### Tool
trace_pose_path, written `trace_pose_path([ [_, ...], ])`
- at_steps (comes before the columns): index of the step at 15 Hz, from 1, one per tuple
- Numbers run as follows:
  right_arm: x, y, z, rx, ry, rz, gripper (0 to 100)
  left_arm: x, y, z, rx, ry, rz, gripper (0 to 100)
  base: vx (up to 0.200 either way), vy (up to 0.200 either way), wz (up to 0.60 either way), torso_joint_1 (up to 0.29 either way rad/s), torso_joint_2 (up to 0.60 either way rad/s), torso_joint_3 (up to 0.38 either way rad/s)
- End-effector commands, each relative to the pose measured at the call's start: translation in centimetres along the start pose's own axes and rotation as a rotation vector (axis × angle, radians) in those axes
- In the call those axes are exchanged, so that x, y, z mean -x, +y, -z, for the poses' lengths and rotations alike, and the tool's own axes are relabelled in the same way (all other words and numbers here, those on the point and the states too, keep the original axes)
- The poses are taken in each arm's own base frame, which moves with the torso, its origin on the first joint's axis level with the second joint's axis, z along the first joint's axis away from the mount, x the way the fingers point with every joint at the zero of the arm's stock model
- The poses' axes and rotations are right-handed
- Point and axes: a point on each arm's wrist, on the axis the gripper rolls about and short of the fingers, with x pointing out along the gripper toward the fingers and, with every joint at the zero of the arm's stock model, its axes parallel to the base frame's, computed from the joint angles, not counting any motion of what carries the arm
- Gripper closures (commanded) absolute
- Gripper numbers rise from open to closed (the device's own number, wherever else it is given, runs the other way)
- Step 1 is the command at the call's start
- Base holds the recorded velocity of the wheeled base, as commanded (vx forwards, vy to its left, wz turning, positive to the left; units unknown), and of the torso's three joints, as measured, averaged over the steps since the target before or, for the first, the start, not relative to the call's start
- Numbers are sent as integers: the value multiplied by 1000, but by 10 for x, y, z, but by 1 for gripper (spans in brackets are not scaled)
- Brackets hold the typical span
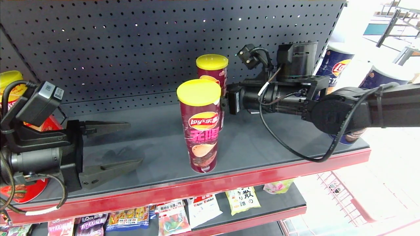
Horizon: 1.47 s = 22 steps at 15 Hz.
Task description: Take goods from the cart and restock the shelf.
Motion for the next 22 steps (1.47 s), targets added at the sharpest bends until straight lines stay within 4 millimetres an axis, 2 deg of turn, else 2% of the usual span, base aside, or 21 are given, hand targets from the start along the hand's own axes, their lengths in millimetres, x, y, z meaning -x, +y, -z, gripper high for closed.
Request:
trace_pose_path([
  [1,31,10,-15,12,-30,7,0,-3,2,3,11,15,-10,0,0,0,0,0,0,0],
  [5,67,11,-16,6,-27,42,0,-4,5,5,16,35,-57,0,0,0,0,0,0,0],
  [6,67,11,-16,6,-27,42,0,-4,4,5,16,37,-57,0,0,0,0,0,0,0],
  [7,86,10,-15,1,-25,77,0,-5,4,5,15,38,-56,0,0,0,0,0,0,0],
  [8,95,11,-12,-5,-14,102,0,-6,3,5,12,44,-69,0,0,0,0,0,0,0],
  [13,153,39,10,-18,21,131,0,-23,1,9,30,129,-190,0,0,0,0,0,0,0],
  [14,176,53,19,-14,21,122,0,-32,4,11,32,167,-242,0,0,0,0,0,0,0],
  [17,219,76,36,-5,3,114,0,-49,9,14,26,228,-327,0,0,0,0,0,0,0],
  [19,238,84,43,-5,-6,145,0,-59,3,14,32,279,-312,0,0,0,0,0,0,0],
  [22,253,86,44,-36,-6,217,0,-68,6,16,28,294,-302,0,0,0,0,0,0,0],
])
